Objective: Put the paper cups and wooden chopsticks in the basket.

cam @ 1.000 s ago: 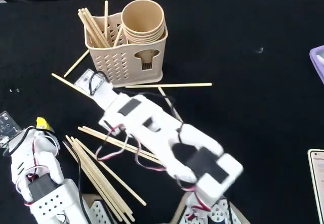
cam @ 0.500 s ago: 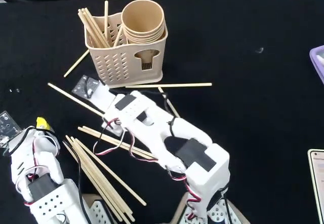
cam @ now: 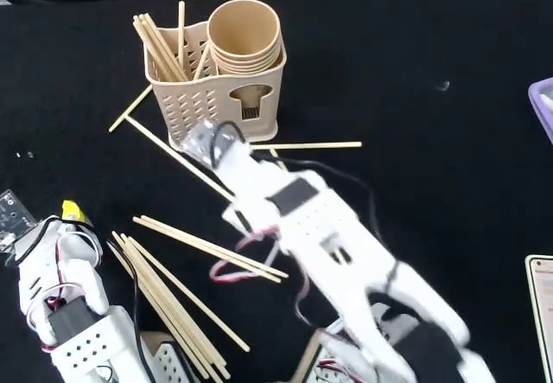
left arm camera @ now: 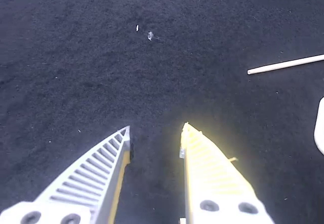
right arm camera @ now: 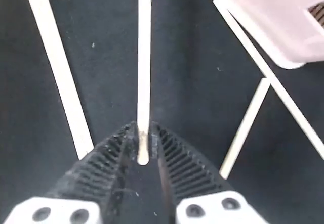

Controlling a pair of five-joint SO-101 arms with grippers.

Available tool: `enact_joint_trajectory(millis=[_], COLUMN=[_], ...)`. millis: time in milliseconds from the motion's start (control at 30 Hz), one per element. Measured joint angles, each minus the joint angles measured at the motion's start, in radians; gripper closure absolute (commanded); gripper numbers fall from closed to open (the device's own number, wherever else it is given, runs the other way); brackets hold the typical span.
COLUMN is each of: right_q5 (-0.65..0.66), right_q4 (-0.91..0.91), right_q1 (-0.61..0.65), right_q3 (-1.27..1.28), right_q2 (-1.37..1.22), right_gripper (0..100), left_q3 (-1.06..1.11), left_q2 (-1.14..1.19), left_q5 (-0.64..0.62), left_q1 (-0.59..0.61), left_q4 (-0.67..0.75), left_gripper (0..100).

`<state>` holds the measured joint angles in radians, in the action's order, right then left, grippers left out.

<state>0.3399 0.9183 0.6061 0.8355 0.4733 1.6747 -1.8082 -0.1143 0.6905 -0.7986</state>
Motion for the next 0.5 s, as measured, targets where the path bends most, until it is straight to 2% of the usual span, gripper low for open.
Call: enact_joint_trajectory(millis=[200,333,500], right_q5=[0.144,0.235,0.233], right_q4=[0.13,0.153,0.153], right_q1=[-0.11,-0.169,-0.18], right_q3=[0.153,0.176,0.167], right_q2=[0.051,0.031,-0.049], right_gripper=[98.8,98.2,79.5], left_q3=[0.0,0.0,0.0], left_q2=[0.0,0.0,0.0], left_q5=[0.0,0.0,0.0], left_q1=[0.0,0.0,0.0], left_q4=[0.0,0.0,0.0], left_gripper=[83,83,83])
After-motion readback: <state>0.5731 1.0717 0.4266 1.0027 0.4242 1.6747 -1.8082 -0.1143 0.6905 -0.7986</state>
